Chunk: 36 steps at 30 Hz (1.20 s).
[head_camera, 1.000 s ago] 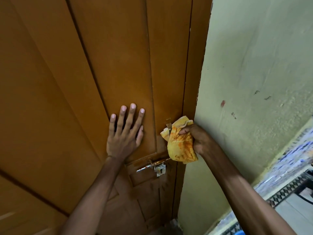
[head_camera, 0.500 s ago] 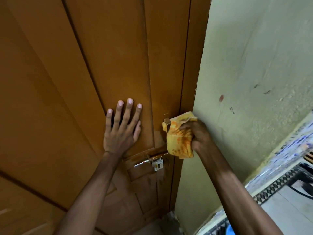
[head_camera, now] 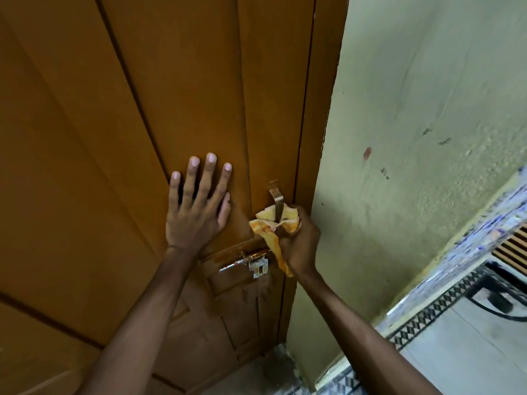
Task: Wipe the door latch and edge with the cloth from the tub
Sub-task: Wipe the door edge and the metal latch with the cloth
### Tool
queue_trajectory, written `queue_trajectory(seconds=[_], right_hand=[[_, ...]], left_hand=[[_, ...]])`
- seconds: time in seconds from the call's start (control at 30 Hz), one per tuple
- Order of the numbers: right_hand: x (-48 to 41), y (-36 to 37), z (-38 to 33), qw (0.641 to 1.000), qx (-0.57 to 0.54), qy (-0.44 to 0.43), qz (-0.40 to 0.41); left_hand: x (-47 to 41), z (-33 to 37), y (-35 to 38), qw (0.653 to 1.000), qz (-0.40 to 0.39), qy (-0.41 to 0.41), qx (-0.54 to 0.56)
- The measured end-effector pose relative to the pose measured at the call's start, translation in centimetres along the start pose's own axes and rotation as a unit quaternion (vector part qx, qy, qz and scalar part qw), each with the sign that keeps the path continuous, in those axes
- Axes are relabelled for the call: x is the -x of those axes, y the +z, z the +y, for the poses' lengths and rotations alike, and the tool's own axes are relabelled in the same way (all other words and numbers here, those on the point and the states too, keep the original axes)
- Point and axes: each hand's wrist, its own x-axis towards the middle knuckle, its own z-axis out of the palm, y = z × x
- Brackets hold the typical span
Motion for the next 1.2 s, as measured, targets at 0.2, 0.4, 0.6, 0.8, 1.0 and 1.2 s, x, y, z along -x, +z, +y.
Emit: queue_trajectory(seconds=[0.2,0.4,0.6,0.8,1.0,1.2], right_hand=[[0.2,0.2,1.8,0.990,0.139,-0.037,-0.007],[-2.0,-0.2,1.2,0.960,-0.043,0.257,-0.100],[-1.5,-0.8,1.7,0.872,-0.229,0.410,-0.134],[-1.6,-0.4,1.3,0.837,-0.273,0.457,-0.126],[0.2,-2.1,0.6,0.863,-0.274,0.409,-0.115],[0.8,-5.8,2.3,0.958,-0.105,0.255,-0.075]], left_hand=[[0.0,-0.1,-0.1,1.000,-0.004,-0.002,0.004],[-0.1,-0.1,-0.1,1.000,0.000,0.003,0.006],[0.2,-0.1,0.1,1.000,-0.001,0.005,0.000],[0.0,-0.1,-0.2,1.000,-0.005,0.005,-0.008],[0.0,0.0,0.0,1.000,-0.008,0.003,-0.014],[0.0,0.1,0.1,1.000,-0.007,-0.002,-0.005]])
